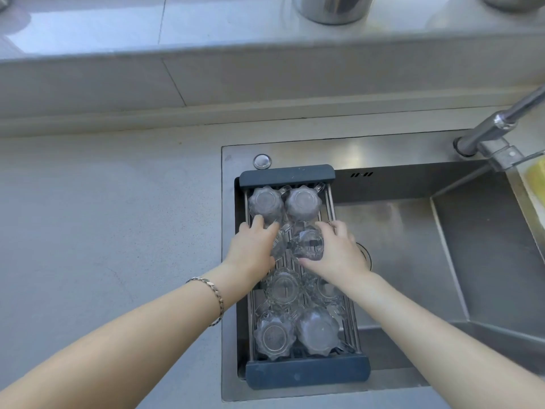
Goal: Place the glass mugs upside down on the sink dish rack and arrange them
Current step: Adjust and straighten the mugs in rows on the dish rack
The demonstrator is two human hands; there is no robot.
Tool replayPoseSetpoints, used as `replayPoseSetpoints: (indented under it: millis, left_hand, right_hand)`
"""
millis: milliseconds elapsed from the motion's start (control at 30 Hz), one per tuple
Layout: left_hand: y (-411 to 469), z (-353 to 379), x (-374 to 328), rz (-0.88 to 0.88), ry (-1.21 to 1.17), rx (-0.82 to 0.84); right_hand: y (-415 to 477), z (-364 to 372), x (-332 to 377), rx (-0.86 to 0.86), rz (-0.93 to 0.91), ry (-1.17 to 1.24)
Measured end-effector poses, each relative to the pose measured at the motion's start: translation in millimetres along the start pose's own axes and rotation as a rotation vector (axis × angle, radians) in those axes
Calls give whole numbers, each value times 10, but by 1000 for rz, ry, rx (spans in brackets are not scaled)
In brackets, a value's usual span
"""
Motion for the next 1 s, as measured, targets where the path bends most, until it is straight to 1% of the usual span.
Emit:
replayPoseSetpoints:
  millis: [33, 100, 267, 433, 533, 567, 633, 667, 700, 733, 800, 833, 900, 967, 1000]
  left_hand:
    - [6, -11, -19, -4, 4, 1]
    - [29, -25, -37, -16, 10, 6]
    - [50, -9, 18, -9, -7, 12]
    - [22, 68, 69, -2, -30, -31]
    - [-87, 110, 53, 4, -38, -98]
    - [-144, 117, 45, 31, -70, -149]
    - [-271, 116, 16, 142, -162, -231]
    - [-341, 118, 2, 204, -195, -226]
    - [-416, 126, -18, 244, -193, -183]
    - [-480, 159, -38, 248, -167, -119]
    - [-561, 258, -61, 154, -75, -27]
    - [-587, 300, -78, 92, -47, 4]
    - [-614, 379, -117, 19, -28, 61]
    - [-614, 412, -167, 19, 12, 93]
    - [-601, 417, -180, 21, 26, 92]
  right_hand:
    - [-36, 49, -7, 15, 12, 6]
    - [-29, 94, -8, -17, 15, 66]
    - [82, 25, 15, -30, -85, 118]
    - [72, 8, -42, -47, -108, 170]
    - [51, 36, -32, -69, -121, 180]
    - [46, 27, -32, -56, -121, 188]
    - [23, -8, -34, -24, -114, 214]
    - [-11, -34, -34, -30, -108, 222]
    - [-63, -64, -43, -58, -99, 226]
    - [-133, -93, -56, -98, -91, 227]
    - [-301, -109, -108, -131, -80, 202]
    - [-387, -91, -136, -101, -68, 160]
    - [-549, -9, -170, 25, -34, 39]
    - [-645, 106, -171, 105, -20, -69]
    - [-665, 156, -160, 104, -23, -106]
Point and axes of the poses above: each hand's wrist, its own y-axis towards the middle knuckle, its own z-axis out of the palm, x = y × z, the point moved 1 cm from there along y, towards the middle knuckle, and after that the axes turned 9 degrees about -z, right-handed, at the moved point
